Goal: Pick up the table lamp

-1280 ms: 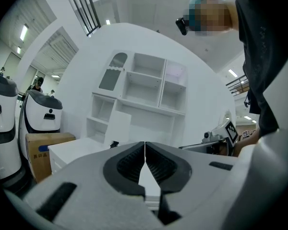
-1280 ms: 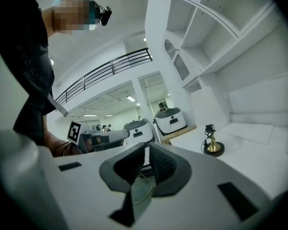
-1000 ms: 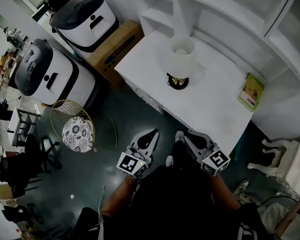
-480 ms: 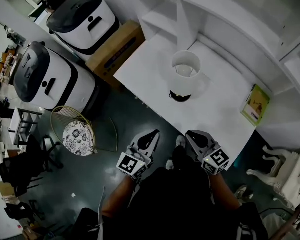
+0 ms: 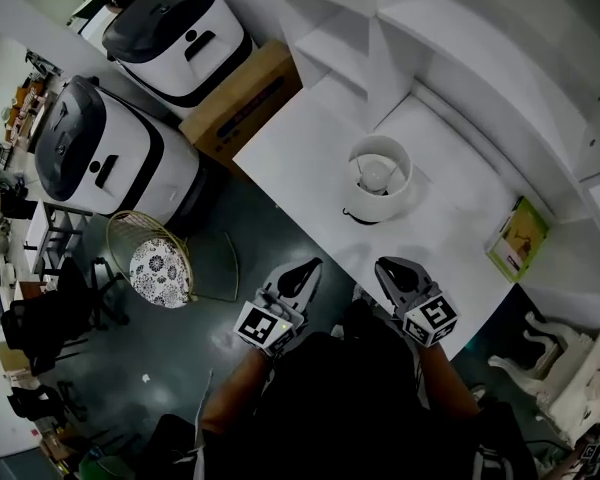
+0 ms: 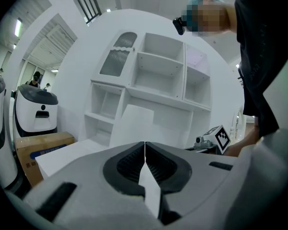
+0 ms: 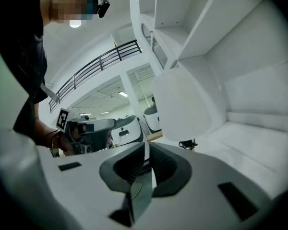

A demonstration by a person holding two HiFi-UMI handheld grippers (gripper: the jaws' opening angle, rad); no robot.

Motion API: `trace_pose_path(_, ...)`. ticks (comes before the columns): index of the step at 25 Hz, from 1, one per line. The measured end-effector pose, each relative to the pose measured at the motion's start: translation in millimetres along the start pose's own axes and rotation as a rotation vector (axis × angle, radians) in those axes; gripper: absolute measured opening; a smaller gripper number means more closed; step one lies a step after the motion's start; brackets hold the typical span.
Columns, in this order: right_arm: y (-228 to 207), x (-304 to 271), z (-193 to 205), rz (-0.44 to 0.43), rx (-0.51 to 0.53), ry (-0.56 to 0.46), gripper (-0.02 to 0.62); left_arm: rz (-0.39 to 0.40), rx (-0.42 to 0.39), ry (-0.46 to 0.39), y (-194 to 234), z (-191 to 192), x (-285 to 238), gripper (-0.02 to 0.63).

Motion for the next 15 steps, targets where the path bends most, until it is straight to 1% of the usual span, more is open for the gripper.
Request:
trace_pose_path(5, -19.3, -9.1, -6.0, -0.008, 0.009, -0.005, 0.046, -0.035, -0.021, -0.025, 11.2, -2.7, -13.2, 0.02)
trace_pose_path(11, -33.9, -18.1, -6.8, 0.023, 0.05, 0.007, 0.046, -0.057, -0.005, -0.052, 17.8, 3.8, -18.4, 0.02)
trace_pose_path(15, -39.1, -24.2, -1.6, 0.059, 0.067, 0.02, 0.046, -0.05, 0.01, -0.015, 21.3, 7.8, -16.4, 0.02)
Point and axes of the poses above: the fingertips, and each gripper's own axes: x backward along the fingers, y to its left, z out of its underside, the point moved 9 cm from there along x, backward along the fingers, and after that the axes turned 9 degrees about -x, right-handed, at the moved point
